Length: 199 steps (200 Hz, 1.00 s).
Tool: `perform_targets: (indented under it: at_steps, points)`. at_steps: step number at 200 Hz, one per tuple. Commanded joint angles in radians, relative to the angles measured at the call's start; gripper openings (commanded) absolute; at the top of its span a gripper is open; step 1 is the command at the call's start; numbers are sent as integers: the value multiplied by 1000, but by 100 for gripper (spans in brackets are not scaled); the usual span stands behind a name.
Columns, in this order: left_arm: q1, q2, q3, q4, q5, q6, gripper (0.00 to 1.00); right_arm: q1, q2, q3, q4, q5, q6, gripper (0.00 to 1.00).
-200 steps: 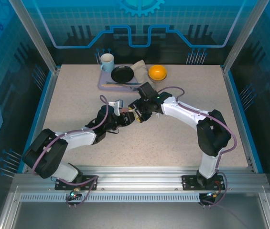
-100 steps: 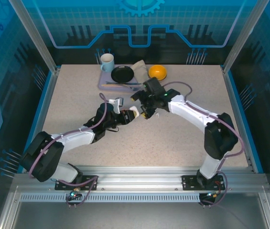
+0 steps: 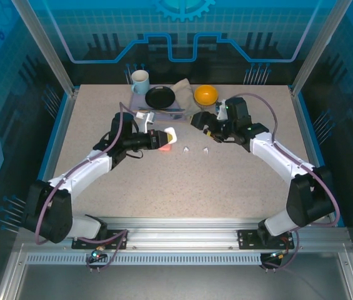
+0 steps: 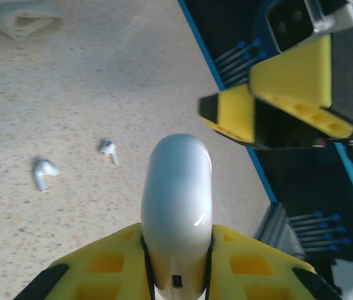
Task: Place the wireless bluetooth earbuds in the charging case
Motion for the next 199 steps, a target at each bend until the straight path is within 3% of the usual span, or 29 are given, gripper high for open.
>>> perform_targets:
  at_steps: [1,55,113,199]
  points:
    - [5,-9,74,-152,146,92,5,17,-2,3,142,-178,-174,87]
    - [6,-7,110,-172,152,87,5,93,38,18,157,-220,-226,86]
    - [5,2,130,-164,150,79,5,108,52,-50,182,-210,-218,83]
    - [5,-22,151,-151,168,70,4,5,52,-177,234,-178,-174,79]
